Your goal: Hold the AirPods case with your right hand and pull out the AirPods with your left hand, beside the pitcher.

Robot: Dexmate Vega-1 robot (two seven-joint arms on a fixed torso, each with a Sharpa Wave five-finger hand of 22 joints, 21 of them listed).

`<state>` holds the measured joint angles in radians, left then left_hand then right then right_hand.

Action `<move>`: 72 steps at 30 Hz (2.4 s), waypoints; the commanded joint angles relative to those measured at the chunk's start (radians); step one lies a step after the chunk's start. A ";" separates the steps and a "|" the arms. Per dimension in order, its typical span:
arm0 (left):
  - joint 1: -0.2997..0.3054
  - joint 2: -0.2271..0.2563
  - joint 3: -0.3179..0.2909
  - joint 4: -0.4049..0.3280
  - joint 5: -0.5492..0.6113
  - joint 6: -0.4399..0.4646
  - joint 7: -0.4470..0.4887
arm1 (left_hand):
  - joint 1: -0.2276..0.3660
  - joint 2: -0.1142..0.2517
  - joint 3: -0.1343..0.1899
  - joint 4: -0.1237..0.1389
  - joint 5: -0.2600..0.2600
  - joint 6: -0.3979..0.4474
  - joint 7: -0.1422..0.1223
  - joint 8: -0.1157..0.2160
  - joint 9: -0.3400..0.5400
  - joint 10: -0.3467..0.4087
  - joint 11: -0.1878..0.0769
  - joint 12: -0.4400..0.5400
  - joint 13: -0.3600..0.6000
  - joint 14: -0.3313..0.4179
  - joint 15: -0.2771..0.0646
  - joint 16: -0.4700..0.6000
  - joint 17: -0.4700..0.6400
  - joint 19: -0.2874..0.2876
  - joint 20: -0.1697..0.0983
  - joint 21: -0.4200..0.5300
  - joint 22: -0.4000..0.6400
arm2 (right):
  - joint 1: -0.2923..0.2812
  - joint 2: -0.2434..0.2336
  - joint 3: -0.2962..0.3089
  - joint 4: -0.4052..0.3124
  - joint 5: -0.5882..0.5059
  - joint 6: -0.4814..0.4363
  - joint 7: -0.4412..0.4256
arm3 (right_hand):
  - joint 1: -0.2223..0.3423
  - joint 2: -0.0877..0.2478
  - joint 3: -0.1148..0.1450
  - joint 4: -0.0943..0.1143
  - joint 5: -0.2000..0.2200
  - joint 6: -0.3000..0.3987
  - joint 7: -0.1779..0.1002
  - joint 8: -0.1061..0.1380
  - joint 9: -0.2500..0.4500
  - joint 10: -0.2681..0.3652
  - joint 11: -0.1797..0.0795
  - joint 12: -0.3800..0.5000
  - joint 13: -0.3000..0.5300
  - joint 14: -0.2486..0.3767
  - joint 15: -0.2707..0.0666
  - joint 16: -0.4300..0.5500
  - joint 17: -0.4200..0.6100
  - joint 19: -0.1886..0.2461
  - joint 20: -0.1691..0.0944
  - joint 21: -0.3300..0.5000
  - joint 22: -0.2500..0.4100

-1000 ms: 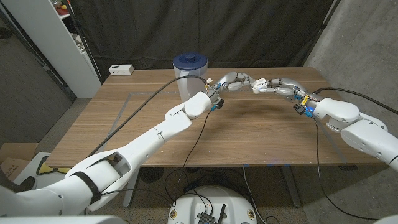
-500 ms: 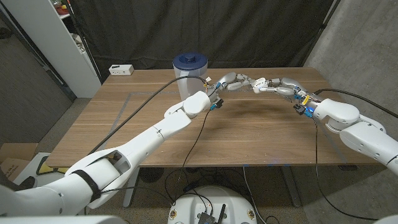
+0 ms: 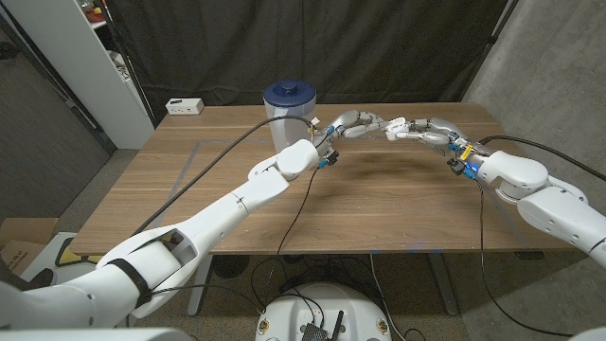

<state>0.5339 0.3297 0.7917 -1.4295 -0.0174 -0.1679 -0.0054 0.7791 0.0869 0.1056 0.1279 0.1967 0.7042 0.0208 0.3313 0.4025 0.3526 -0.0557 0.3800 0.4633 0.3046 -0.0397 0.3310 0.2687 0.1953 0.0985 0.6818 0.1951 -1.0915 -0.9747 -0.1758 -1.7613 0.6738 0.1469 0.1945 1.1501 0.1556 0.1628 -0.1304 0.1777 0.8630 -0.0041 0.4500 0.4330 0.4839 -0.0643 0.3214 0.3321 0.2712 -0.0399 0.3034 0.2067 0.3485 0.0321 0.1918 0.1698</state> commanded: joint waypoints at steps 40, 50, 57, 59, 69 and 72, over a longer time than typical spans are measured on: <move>0.038 -0.011 0.003 0.001 0.218 -0.112 0.194 | 0.149 -0.040 0.017 -0.159 0.021 0.041 -0.143 -0.020 -0.034 -0.067 -0.053 -0.044 0.014 -0.068 -0.042 -0.052 -0.016 -0.023 -0.002 -0.049 -0.003 | -0.081 0.032 0.034 -0.101 -0.083 -0.026 -0.181 | 0.004 0.007 0.015 0.003 0.009 0.039 0.000 0.009 0.118 0.029 0.003 -0.001 0.010 0.034 -0.095 0.016 0.006 0.009 0.010 0.004 0.002; 0.023 -0.014 0.011 0.016 0.236 -0.105 0.195 | 0.155 -0.035 0.016 -0.163 0.027 0.073 -0.149 -0.012 -0.036 -0.060 -0.059 -0.042 0.017 -0.067 -0.045 -0.051 -0.012 -0.022 -0.005 -0.051 -0.002 | -0.072 0.045 0.028 -0.102 -0.086 -0.019 -0.177 | 0.003 0.007 0.016 0.003 0.010 0.040 0.000 0.008 0.120 0.031 0.002 -0.002 0.012 0.038 -0.098 0.019 0.007 0.009 0.010 0.004 0.002; 0.016 -0.014 0.020 0.018 0.253 -0.099 0.196 | 0.159 -0.031 0.015 -0.166 0.030 0.098 -0.164 -0.009 -0.042 -0.061 -0.060 -0.043 0.018 -0.065 -0.046 -0.049 -0.009 -0.020 -0.005 -0.052 -0.001 | -0.071 0.048 0.027 -0.102 -0.089 -0.008 -0.171 | 0.004 0.007 0.017 0.002 0.010 0.040 0.002 0.007 0.121 0.036 0.003 -0.001 0.013 0.041 -0.098 0.022 0.007 0.009 0.009 0.004 0.002; 0.016 -0.016 0.021 0.022 0.254 -0.102 0.199 | 0.160 -0.030 0.015 -0.167 0.031 0.109 -0.166 -0.008 -0.045 -0.058 -0.062 -0.042 0.018 -0.063 -0.051 -0.048 -0.008 -0.019 -0.007 -0.052 -0.001 | -0.071 0.049 0.028 -0.102 -0.092 -0.005 -0.173 | 0.004 0.007 0.017 0.002 0.010 0.040 0.002 0.006 0.121 0.037 0.004 -0.001 0.014 0.042 -0.098 0.022 0.008 0.010 0.009 0.004 0.002; 0.019 -0.014 0.024 0.008 0.269 -0.092 0.209 | 0.169 -0.023 0.011 -0.173 0.035 0.118 -0.163 -0.022 -0.062 -0.052 -0.060 -0.043 0.019 -0.053 -0.058 -0.043 -0.002 -0.013 -0.014 -0.052 0.001 | -0.083 0.048 0.037 -0.107 -0.085 -0.005 -0.173 | 0.004 0.006 0.018 0.002 0.010 0.042 0.002 0.005 0.121 0.035 0.003 -0.003 0.015 0.042 -0.097 0.024 0.008 0.010 0.009 0.004 0.002; 0.021 -0.013 0.023 0.008 0.264 -0.102 0.209 | 0.154 -0.024 0.001 -0.166 0.033 0.065 -0.160 -0.051 -0.068 -0.062 -0.057 -0.048 0.019 -0.061 -0.056 -0.045 0.001 -0.014 -0.015 -0.053 0.001 | -0.087 0.048 0.040 -0.109 -0.082 -0.010 -0.174 | 0.004 0.006 0.018 0.002 0.010 0.042 0.001 0.005 0.122 0.035 0.003 -0.004 0.016 0.042 -0.097 0.024 0.008 0.010 0.009 0.004 0.002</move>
<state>0.5532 0.3155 0.8111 -1.4143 0.2396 -0.2677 0.1979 0.9375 0.0633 0.1182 -0.0444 0.2265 0.8038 -0.1398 0.2996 0.3380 0.2979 -0.1137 0.3358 0.4801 0.2430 -0.0374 0.2806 0.2637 0.1767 0.0940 0.6353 0.1933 -1.1667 -0.9275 -0.1461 -1.8641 0.5854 0.1385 0.0206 1.1523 0.1556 0.1686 -0.1362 0.1819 0.8647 0.0333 0.4500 0.4333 0.5106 -0.0588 0.3175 0.3461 0.3080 -0.0397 0.3186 0.2117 0.3537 0.0374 0.1918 0.1698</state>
